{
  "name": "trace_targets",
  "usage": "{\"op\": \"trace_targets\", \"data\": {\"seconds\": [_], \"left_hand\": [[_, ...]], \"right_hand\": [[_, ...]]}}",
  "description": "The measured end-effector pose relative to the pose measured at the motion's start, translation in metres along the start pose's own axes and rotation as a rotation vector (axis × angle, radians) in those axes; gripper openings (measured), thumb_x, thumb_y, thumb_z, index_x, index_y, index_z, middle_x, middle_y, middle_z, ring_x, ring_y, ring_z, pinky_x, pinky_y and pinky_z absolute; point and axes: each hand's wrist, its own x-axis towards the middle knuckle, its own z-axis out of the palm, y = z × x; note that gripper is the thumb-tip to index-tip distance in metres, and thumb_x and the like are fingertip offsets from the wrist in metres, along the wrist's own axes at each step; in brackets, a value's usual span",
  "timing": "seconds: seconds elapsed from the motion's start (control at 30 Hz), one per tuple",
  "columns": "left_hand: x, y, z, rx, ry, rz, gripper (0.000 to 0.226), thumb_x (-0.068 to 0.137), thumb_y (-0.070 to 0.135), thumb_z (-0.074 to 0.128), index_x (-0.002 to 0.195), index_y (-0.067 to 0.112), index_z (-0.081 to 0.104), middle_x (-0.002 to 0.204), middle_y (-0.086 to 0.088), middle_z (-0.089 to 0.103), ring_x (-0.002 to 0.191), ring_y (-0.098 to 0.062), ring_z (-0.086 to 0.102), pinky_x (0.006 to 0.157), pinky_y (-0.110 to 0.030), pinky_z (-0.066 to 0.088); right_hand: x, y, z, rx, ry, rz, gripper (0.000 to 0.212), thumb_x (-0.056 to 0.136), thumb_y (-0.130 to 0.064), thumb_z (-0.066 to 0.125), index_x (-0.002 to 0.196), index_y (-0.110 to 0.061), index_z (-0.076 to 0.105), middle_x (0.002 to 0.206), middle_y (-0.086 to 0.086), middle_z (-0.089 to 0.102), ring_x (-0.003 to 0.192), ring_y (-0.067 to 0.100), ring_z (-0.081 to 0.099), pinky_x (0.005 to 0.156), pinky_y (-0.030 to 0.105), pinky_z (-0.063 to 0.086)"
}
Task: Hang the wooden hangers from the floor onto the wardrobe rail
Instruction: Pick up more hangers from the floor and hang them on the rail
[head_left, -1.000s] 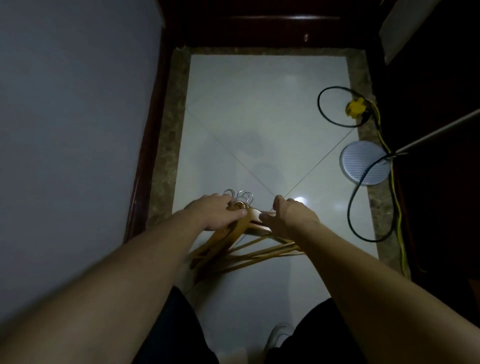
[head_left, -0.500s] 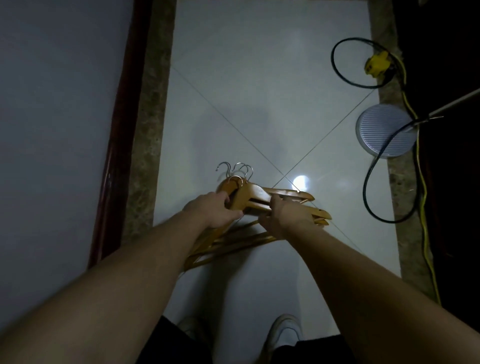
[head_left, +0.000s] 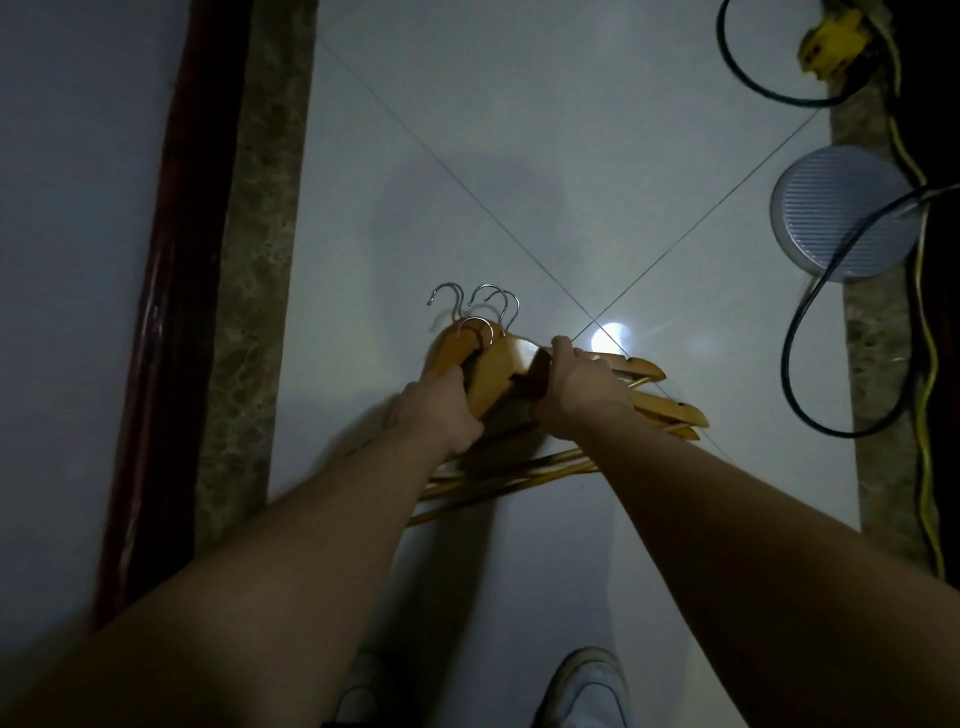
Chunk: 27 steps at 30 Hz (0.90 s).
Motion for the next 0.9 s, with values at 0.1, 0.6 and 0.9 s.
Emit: {"op": "trace_targets", "data": {"seconds": [0.1,0.6,0.9], "left_hand": [[0.007,-0.003,0.005,0.017,0.056,0.022,0.048,0.083,0.035,0.075,0.122,0.021,0.05,0.116,-0.008,0.064,0.104,-0.031,0.062,0.085,-0.044,0.053],[0.011,0.014,0.029,0.014,0.051,0.053,0.088,0.082,0.028,0.074,0.149,0.015,0.019,0.135,-0.015,0.05,0.112,-0.035,0.06,0.084,-0.044,0.052],[-0.012,0.021,0.008,-0.204,0.104,-0.05,0.05,0.081,0.029,0.07,0.118,0.019,0.037,0.093,-0.005,0.054,0.082,-0.027,0.054,0.068,-0.037,0.042]], "right_hand": [[0.007,0.004,0.006,-0.047,0.004,0.014,0.059,0.084,-0.03,0.073,0.133,-0.018,0.043,0.125,0.011,0.059,0.117,0.034,0.054,0.096,0.052,0.05],[0.011,0.004,0.021,-0.176,-0.069,-0.03,0.065,0.086,-0.018,0.072,0.139,-0.015,0.036,0.135,0.014,0.052,0.124,0.036,0.052,0.1,0.053,0.043],[-0.008,-0.006,0.006,-0.187,-0.032,-0.049,0.054,0.092,-0.028,0.061,0.136,-0.01,0.035,0.126,0.014,0.061,0.119,0.034,0.057,0.107,0.055,0.034]]}}
